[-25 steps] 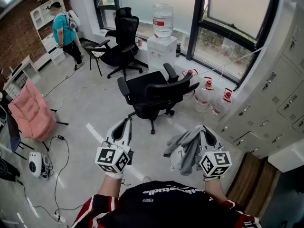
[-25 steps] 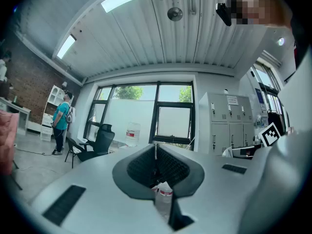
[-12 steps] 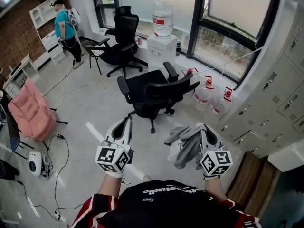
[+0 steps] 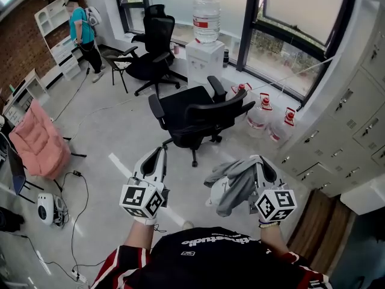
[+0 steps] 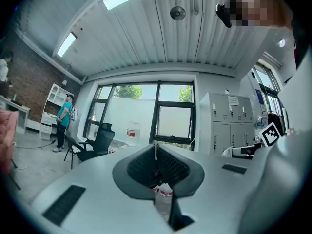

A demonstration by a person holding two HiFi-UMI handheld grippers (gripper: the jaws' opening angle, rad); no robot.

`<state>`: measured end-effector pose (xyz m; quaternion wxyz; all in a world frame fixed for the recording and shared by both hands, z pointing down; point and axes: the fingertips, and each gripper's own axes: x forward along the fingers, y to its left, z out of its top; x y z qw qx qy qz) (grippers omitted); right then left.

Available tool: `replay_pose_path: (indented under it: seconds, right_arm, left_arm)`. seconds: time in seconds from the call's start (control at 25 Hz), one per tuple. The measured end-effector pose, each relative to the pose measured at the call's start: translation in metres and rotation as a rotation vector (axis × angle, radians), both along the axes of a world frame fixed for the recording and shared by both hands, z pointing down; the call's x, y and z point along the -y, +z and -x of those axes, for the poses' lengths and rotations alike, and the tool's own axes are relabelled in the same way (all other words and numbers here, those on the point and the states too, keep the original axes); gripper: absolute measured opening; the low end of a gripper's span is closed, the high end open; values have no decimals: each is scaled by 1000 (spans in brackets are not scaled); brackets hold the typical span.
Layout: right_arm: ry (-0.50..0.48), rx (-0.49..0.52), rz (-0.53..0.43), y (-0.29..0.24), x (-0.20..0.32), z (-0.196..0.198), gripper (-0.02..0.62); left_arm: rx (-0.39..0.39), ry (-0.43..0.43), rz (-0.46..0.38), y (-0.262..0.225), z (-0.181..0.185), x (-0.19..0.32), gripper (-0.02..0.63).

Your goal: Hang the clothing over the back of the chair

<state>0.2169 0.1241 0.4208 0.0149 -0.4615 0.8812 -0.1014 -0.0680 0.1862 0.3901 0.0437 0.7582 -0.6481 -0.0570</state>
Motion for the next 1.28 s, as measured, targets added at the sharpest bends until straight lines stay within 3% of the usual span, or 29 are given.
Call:
replay_pose_path:
  seconds: [0.84, 1.28]
  right_arm:
    - [123, -3, -29, -11, 8, 59, 17]
    - [109, -11, -28, -10, 52, 81, 17]
  left_arm:
    - [-20, 88, -15, 4, 82, 23, 31]
    - [-35, 86, 3, 14, 99, 66, 31]
